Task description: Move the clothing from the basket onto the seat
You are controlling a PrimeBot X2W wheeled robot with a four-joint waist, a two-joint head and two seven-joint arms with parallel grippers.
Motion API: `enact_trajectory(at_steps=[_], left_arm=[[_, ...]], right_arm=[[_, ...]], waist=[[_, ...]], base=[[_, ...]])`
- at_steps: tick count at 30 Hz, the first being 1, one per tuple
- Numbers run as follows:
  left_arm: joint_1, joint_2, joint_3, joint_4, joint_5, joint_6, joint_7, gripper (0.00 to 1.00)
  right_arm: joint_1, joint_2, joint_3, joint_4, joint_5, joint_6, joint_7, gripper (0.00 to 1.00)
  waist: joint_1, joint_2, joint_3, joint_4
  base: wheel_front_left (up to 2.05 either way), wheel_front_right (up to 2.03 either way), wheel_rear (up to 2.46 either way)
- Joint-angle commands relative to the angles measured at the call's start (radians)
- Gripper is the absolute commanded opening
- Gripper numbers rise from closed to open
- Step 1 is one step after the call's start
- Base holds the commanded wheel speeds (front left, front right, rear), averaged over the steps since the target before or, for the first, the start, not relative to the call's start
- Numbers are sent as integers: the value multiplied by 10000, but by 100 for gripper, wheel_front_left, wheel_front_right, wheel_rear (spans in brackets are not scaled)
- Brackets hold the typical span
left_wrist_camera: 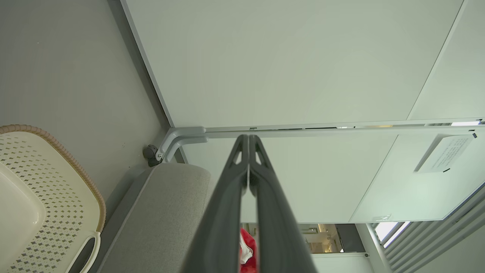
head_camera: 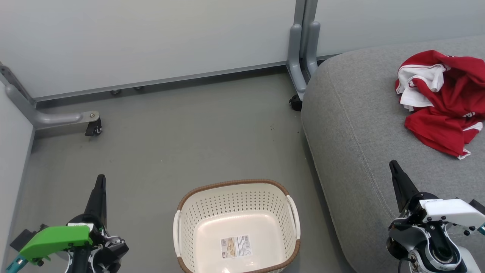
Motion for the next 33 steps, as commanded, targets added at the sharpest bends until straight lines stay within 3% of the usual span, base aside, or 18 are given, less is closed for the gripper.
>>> enact_trajectory(at_steps=[1,33], left_arm=[[-159,5,61,11,-28,-49,28,0],[-172,-95,166,15,106,-49,128,0]], right_arm=[[-55,16,-35,19,3,4,30,0],[-65,77,-129,26,-88,4,104,0]], waist=[[0,0,-1,0],[0,0,-1,0]], base=[[0,0,0],[0,0,0]])
